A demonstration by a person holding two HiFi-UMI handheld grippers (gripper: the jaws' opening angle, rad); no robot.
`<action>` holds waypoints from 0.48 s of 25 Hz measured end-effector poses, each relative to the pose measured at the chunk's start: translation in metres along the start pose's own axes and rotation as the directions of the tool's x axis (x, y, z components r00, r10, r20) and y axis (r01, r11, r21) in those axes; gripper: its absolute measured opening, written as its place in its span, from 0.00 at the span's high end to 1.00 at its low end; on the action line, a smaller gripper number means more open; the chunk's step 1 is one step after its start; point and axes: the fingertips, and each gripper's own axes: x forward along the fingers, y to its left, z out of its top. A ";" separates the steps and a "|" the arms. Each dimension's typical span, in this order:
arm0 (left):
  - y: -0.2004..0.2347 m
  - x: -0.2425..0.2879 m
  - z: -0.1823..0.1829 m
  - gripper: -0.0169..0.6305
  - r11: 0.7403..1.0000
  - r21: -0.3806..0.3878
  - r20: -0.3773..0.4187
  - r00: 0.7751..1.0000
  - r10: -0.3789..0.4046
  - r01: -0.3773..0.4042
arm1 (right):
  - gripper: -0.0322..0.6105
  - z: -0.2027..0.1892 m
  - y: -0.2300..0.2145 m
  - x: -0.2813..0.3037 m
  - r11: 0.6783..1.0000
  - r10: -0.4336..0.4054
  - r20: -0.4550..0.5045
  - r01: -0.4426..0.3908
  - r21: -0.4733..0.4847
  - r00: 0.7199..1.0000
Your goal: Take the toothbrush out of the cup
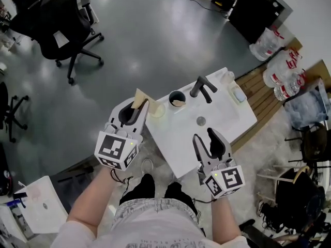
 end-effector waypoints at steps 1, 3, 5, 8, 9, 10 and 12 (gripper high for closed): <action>-0.002 -0.002 0.004 0.86 1.000 0.003 0.004 1.000 0.001 -0.001 | 0.61 0.003 0.000 -0.001 1.000 0.001 0.006 -0.001 -0.003 1.000; -0.005 -0.007 0.012 0.86 1.000 0.010 0.012 1.000 0.004 -0.004 | 0.61 0.008 0.000 -0.003 1.000 0.002 0.017 -0.001 -0.009 1.000; -0.010 -0.010 0.020 0.86 1.000 0.023 0.020 1.000 0.005 -0.006 | 0.61 0.013 -0.001 -0.006 1.000 0.002 0.027 -0.002 -0.015 1.000; -0.019 -0.016 0.031 0.86 0.999 0.040 0.029 1.000 0.008 -0.009 | 0.61 0.020 -0.003 -0.012 1.000 0.005 0.042 -0.004 -0.015 0.999; -0.022 -0.018 0.034 0.86 0.999 0.042 0.034 0.999 0.009 -0.011 | 0.61 0.023 -0.003 -0.013 1.000 0.006 0.048 -0.005 -0.014 0.999; -0.024 -0.020 0.036 0.86 0.999 0.043 0.038 0.999 0.012 -0.014 | 0.62 0.026 -0.003 -0.015 1.000 0.007 0.054 -0.006 -0.015 0.998; -0.029 -0.023 0.040 0.86 0.999 0.040 0.041 0.999 0.021 -0.023 | 0.62 0.031 -0.004 -0.017 1.000 0.011 0.064 -0.010 -0.017 0.998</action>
